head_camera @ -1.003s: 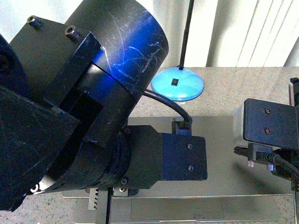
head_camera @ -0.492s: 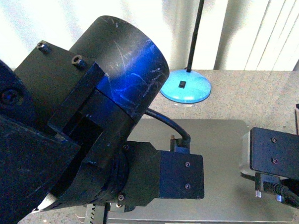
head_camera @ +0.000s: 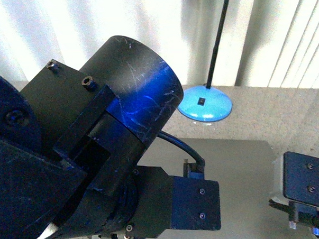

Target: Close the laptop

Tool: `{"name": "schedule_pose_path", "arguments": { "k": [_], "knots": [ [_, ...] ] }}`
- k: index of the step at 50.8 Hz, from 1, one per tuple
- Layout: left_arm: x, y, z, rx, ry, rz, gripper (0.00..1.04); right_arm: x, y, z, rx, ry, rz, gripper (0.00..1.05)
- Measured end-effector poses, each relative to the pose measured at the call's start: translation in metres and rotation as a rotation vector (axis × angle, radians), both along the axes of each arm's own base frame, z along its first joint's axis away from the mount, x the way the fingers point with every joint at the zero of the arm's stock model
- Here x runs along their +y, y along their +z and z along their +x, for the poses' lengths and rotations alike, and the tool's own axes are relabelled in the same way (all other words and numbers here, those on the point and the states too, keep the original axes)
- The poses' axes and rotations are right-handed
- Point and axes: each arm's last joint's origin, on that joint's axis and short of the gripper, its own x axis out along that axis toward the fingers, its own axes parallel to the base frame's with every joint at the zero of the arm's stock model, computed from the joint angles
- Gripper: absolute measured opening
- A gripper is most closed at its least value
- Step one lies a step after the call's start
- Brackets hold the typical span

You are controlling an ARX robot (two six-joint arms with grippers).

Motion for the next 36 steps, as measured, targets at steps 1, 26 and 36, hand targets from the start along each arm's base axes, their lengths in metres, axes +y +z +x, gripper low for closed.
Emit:
{"name": "schedule_pose_path", "arguments": {
  "k": [1,26,36],
  "knots": [
    [0.0,0.002,0.0,-0.005,0.004,-0.006,0.04,0.0,0.001,0.0,-0.004,-0.002,0.004,0.03],
    [0.072,0.07,-0.006,-0.272,0.246,-0.268,0.04,-0.053,0.077,0.02,-0.357,-0.403,0.207,0.03],
    [0.14,0.095,-0.03,-0.352,0.489,-0.395,0.04,-0.089,0.109,0.006,-0.464,-0.604,0.279,0.03]
  ]
}}
